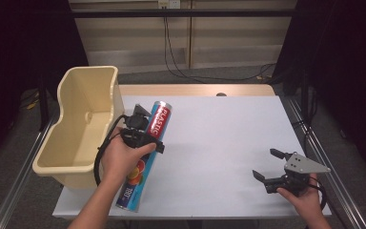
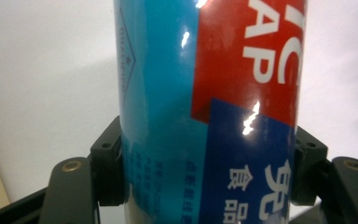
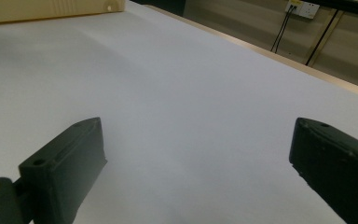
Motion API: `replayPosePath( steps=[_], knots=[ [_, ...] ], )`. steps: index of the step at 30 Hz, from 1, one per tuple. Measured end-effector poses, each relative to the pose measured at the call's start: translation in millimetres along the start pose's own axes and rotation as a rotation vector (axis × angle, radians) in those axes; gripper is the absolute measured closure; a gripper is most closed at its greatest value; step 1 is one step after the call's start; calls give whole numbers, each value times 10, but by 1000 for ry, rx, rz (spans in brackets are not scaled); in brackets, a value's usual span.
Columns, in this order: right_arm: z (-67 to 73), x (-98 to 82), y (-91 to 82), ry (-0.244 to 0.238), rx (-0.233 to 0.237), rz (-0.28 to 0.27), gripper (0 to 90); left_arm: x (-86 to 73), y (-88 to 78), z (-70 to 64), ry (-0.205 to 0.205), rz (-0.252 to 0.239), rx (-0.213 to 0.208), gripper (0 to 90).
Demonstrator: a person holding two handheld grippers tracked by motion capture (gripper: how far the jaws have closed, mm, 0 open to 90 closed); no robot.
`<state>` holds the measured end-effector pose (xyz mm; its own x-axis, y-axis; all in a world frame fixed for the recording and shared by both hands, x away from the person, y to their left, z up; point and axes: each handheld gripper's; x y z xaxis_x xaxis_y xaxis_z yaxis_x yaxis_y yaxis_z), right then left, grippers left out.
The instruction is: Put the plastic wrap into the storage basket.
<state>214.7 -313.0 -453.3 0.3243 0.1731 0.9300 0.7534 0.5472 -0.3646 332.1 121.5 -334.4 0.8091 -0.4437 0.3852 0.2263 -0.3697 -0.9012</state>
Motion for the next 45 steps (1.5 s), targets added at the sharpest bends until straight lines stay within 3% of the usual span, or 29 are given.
replayPosePath(
  steps=[3, 7, 9, 11, 13, 19, 33, 45],
  knots=[
    [-2, 2, -5, 2, -2, -1, 28, 42, -122, -7, 1, 2, 28, 323],
    [0, 2, -1, 0, -2, 0, 29, 87, -301, 46, -22, 0, 11, 323],
    [-1, 4, -4, 1, -1, -2, 29, 106, -379, 74, -33, 1, 27, 323],
    [-8, 5, -6, -1, -1, -4, 27, 123, -458, 128, -41, 11, 23, 323],
    [-12, 5, -7, 5, -2, -6, 27, 128, -527, 167, -47, 8, 48, 323],
    [-5, 4, -1, 4, -1, -3, 27, 112, -712, 339, -80, 21, 70, 323],
    [-3, 7, 2, 4, -4, -4, 27, -25, -923, 704, -153, 12, 151, 322],
    [-3, 5, 3, 4, -3, -4, 27, -84, -1009, 905, -173, 28, 192, 323]
  ],
)
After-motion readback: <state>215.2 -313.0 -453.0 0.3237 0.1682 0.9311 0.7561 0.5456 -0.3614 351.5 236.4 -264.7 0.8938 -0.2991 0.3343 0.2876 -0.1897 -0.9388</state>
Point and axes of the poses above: each handheld gripper's, and its own axes: y roughly forward along the jaws, x roughly out of its top, z roughly to its left, and after that the axes turned 9 degrees about y, right-handed
